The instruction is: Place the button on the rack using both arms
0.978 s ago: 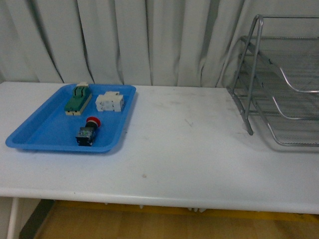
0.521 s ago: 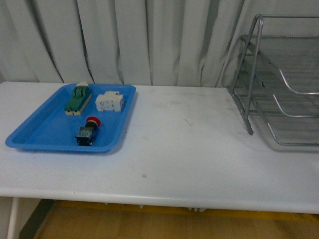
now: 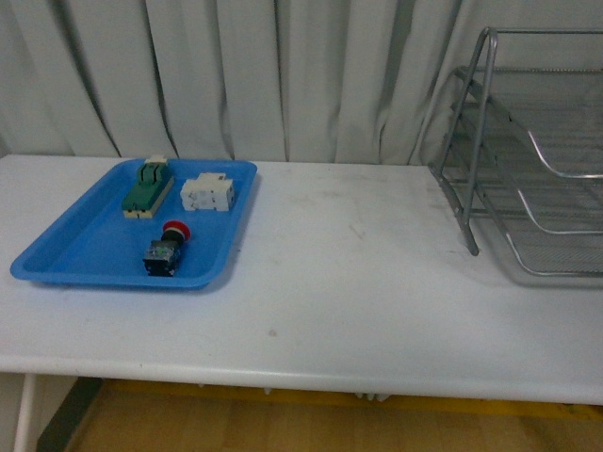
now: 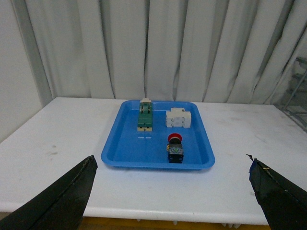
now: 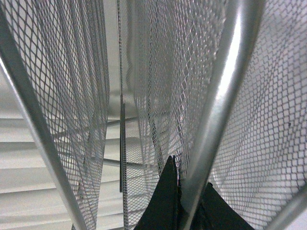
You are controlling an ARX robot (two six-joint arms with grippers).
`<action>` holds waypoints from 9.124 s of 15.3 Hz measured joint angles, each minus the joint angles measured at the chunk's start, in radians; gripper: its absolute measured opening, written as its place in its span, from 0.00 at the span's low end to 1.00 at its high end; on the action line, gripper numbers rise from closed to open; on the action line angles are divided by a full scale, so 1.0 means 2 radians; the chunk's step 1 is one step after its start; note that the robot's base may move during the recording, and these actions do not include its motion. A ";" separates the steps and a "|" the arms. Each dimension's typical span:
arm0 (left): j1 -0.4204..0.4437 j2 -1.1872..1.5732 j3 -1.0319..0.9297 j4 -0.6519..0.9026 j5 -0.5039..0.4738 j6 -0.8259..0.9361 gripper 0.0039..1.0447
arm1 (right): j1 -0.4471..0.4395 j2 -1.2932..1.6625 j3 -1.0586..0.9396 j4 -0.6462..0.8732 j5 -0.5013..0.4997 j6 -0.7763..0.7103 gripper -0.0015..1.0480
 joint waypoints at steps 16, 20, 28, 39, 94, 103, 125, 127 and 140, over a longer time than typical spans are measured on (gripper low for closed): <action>0.000 0.000 0.000 0.000 0.000 0.000 0.94 | -0.033 -0.096 -0.199 0.007 -0.090 0.007 0.03; 0.000 0.000 0.000 0.000 0.000 0.000 0.94 | -0.027 -0.097 -0.220 -0.002 -0.142 -0.006 0.40; 0.000 0.000 0.000 0.000 0.000 0.000 0.94 | -0.060 -0.205 -0.278 -0.003 -0.162 0.033 0.94; 0.000 0.000 0.000 0.000 0.000 0.000 0.94 | -0.130 -0.788 -0.336 -0.368 -0.090 -0.258 0.64; -0.051 1.000 0.624 0.004 -0.008 -0.050 0.94 | 0.197 -1.205 -0.497 -0.648 0.245 -0.701 0.94; -0.057 1.134 0.742 -0.051 -0.056 -0.035 0.94 | 0.197 -1.205 -0.497 -0.648 0.245 -0.701 0.94; -0.092 0.958 0.666 0.009 -0.014 -0.009 0.34 | 0.197 -1.205 -0.497 -0.648 0.245 -0.701 0.94; -0.108 0.794 0.500 0.068 -0.010 -0.009 0.34 | 0.197 -1.205 -0.497 -0.648 0.245 -0.701 0.94; -0.058 0.702 0.307 0.110 -0.004 0.000 0.34 | 0.197 -1.205 -0.497 -0.648 0.245 -0.701 0.94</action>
